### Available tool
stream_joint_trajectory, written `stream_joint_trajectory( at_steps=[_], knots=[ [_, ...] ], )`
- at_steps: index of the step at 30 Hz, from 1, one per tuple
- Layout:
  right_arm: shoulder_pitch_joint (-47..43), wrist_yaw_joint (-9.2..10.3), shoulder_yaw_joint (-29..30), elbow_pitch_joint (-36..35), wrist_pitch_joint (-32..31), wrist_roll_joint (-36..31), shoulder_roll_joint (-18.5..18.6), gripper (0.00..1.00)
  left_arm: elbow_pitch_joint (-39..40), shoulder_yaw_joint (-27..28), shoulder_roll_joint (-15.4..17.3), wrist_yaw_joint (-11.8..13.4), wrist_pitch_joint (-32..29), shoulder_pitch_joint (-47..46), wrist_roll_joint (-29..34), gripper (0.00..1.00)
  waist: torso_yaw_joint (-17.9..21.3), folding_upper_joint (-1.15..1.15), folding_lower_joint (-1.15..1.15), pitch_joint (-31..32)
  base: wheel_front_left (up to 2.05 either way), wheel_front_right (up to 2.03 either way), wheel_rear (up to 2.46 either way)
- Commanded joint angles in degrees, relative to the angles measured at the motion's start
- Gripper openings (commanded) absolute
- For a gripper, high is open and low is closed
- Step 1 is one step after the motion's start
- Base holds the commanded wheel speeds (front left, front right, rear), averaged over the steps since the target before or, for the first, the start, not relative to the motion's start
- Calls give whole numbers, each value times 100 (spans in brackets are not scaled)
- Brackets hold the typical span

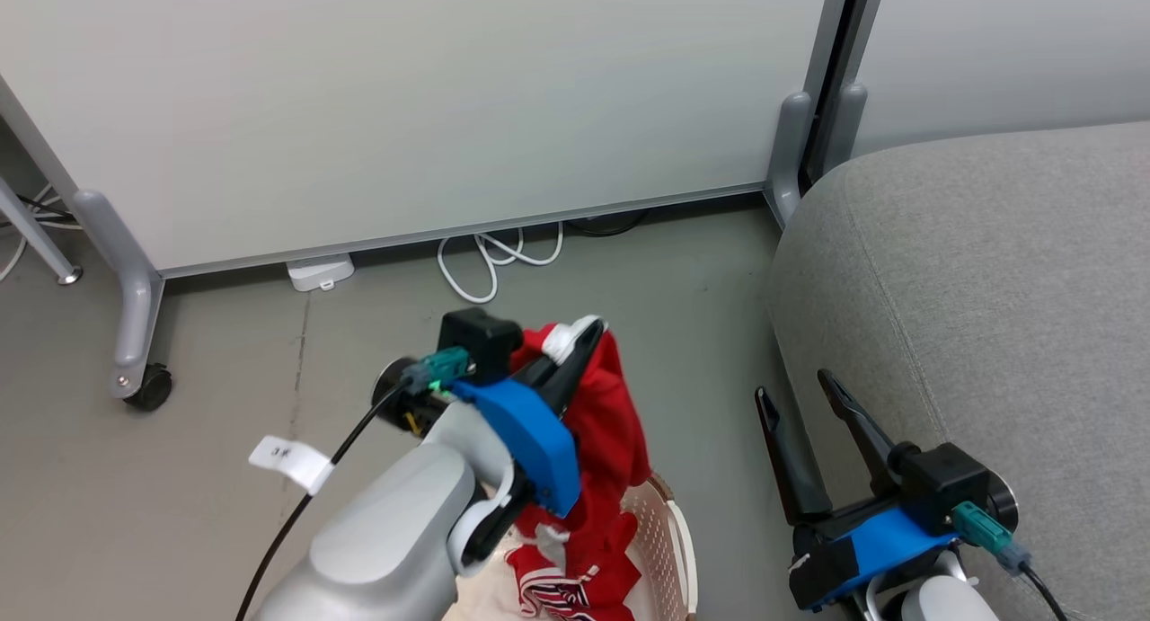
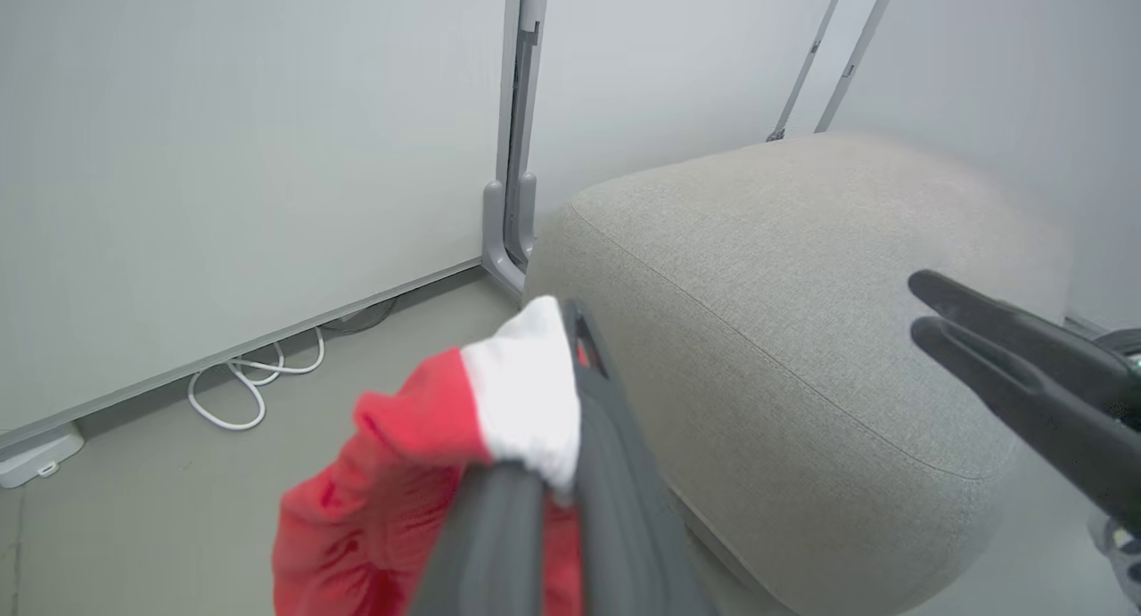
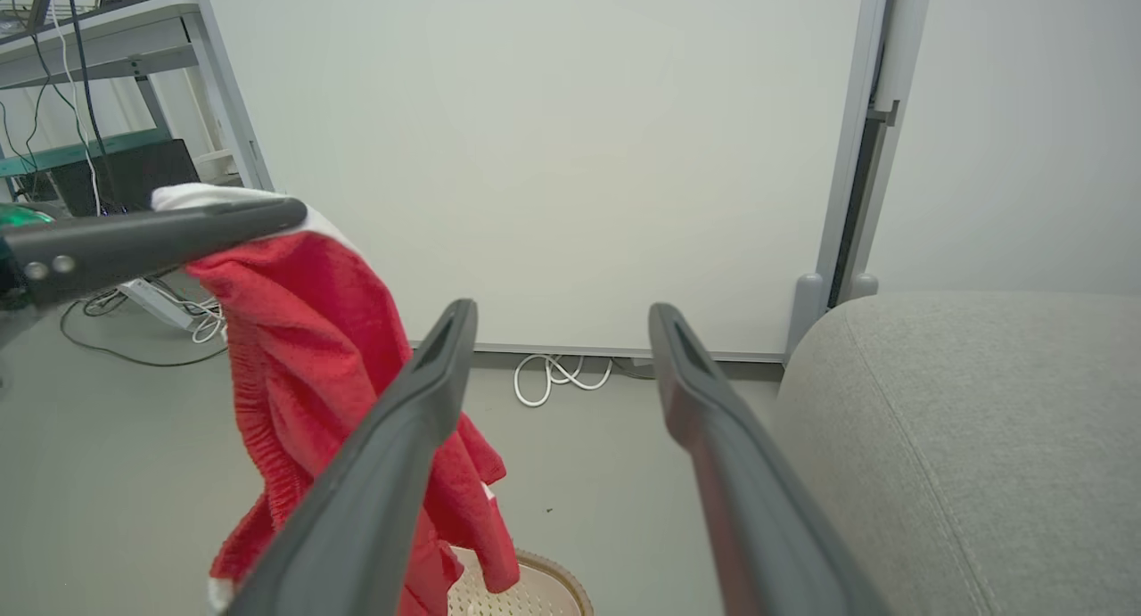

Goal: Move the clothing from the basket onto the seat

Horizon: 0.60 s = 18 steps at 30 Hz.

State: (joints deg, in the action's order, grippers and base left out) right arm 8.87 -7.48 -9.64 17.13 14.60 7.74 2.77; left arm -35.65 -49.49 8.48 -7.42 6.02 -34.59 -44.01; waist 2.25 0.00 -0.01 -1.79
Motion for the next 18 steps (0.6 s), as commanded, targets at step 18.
stream_joint_trajectory(
  at_steps=[18],
  knots=[
    [-79, -3, -200, -130, -198, -58, 20, 100, 144, -616, -369, -7, -125, -1390, -395, 0, 191, 0, 1, 24, 0, 0, 0]
  ],
)
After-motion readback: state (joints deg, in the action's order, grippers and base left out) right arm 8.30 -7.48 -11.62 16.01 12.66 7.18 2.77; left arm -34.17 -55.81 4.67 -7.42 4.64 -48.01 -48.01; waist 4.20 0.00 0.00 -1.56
